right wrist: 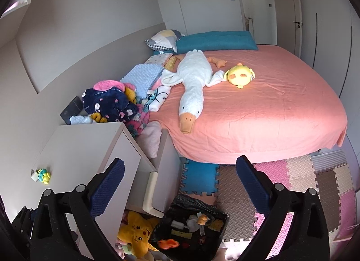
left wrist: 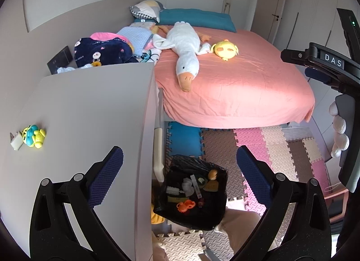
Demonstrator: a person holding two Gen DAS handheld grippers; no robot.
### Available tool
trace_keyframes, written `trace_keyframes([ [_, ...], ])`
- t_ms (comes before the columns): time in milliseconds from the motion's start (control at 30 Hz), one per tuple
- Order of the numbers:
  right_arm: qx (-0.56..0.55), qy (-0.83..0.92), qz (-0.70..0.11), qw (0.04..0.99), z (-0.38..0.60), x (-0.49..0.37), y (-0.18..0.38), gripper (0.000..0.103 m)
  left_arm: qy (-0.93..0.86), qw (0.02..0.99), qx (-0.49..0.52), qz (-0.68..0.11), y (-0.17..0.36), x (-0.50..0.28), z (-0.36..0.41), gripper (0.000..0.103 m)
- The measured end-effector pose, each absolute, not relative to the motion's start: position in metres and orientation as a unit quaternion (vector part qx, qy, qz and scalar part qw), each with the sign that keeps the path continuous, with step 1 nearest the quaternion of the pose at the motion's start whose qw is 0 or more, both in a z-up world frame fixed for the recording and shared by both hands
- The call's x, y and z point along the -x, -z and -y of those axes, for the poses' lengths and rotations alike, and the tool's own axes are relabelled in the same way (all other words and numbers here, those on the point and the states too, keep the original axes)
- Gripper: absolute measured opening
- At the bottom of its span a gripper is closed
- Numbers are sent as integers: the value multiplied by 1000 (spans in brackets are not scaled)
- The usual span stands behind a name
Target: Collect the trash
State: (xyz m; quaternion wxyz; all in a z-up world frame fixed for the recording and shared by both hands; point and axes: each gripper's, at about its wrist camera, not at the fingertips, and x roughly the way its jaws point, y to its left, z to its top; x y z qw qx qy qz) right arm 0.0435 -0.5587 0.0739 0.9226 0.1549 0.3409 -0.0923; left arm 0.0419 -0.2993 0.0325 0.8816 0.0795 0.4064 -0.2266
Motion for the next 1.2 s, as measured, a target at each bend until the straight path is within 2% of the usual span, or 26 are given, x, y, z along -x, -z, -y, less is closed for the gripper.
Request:
trace_keyframes([
  [633, -127, 73, -340, 929, 511, -60, -77, 100, 195, 890, -62, -408, -28, -50, 258, 97],
  [1200, -112, 8, -352, 929, 435, -94, -71, 100, 128, 903, -33, -409, -26, -55, 174, 97],
])
